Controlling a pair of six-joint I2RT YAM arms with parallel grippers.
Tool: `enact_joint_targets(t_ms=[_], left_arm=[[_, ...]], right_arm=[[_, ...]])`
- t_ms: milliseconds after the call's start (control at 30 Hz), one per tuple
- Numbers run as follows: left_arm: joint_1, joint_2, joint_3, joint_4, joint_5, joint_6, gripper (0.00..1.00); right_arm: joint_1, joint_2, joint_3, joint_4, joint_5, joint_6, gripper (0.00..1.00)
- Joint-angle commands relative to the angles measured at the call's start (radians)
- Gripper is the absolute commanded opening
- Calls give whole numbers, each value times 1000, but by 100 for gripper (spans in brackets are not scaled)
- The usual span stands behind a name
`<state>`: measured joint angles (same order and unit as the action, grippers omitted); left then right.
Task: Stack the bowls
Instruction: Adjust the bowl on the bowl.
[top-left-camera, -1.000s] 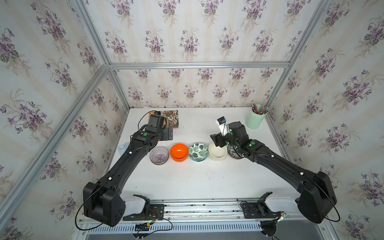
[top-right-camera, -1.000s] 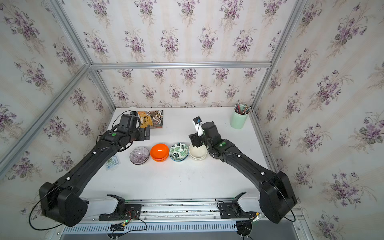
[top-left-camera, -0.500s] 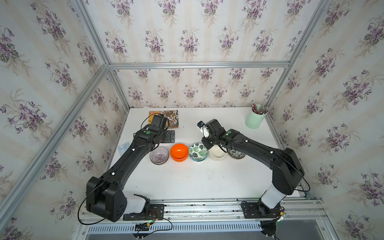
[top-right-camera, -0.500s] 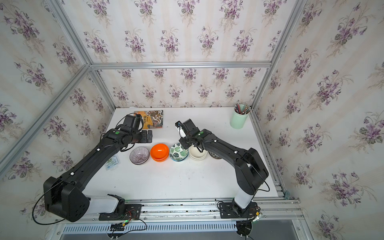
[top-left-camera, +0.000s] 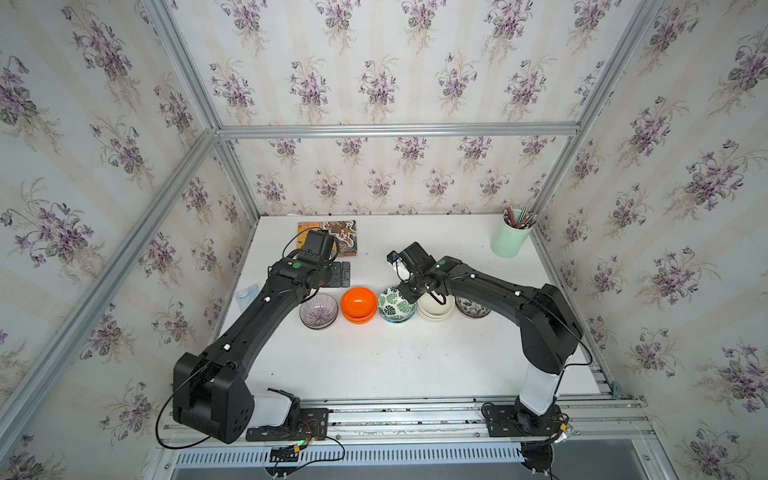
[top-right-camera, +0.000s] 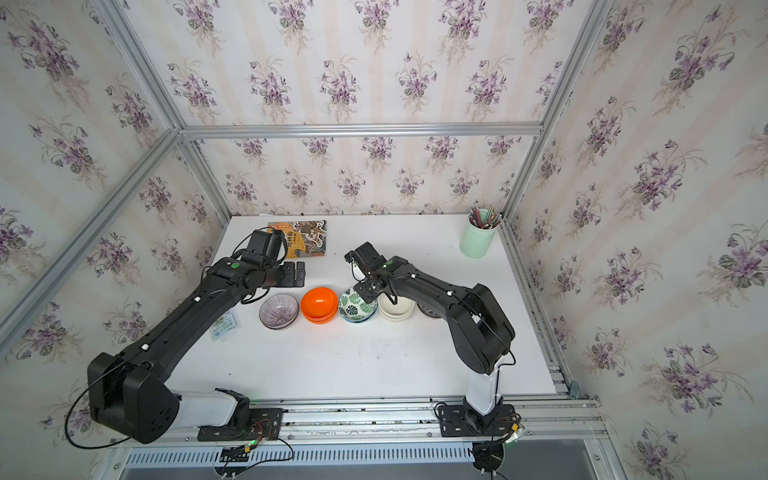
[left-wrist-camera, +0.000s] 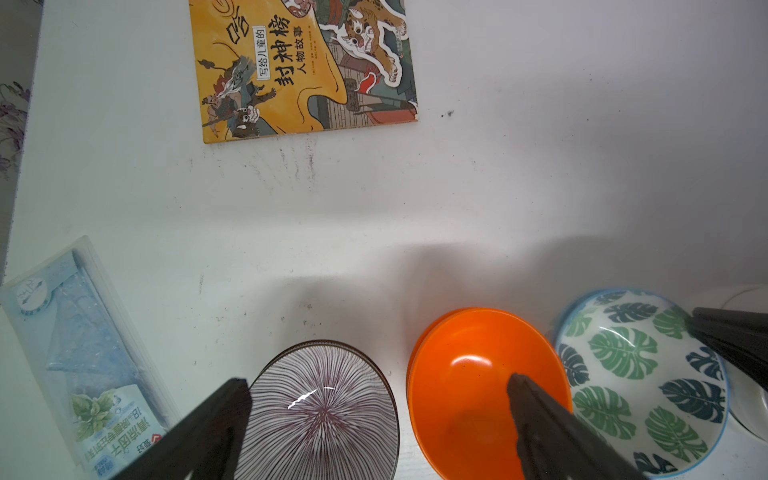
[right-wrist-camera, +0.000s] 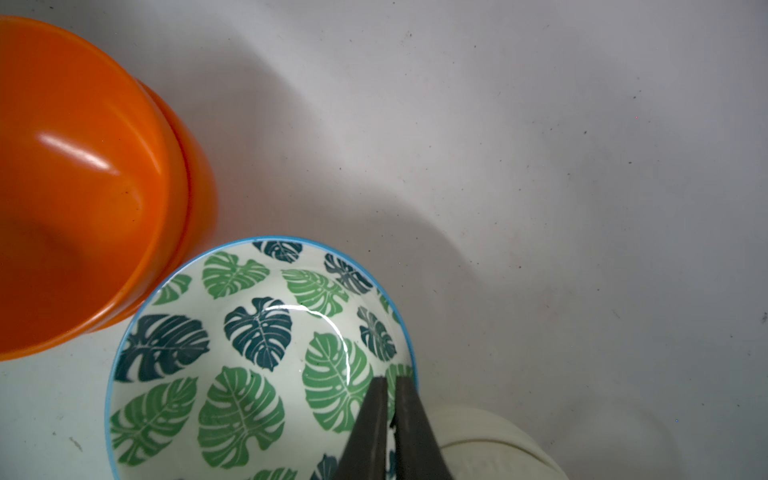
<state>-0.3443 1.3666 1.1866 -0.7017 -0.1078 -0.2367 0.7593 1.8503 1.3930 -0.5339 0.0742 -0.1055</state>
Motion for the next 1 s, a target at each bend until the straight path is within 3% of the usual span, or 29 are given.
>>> enact_joint_targets(t_ms=[0,967], left_arm=[[-1,-6,2,-15,-4,5,100],[0,-14,7,-19,-20,10,100]], right_arm=[[1,14,8,-6,12,-6,11],[-9,-17,-25,38,-5,-4,3]])
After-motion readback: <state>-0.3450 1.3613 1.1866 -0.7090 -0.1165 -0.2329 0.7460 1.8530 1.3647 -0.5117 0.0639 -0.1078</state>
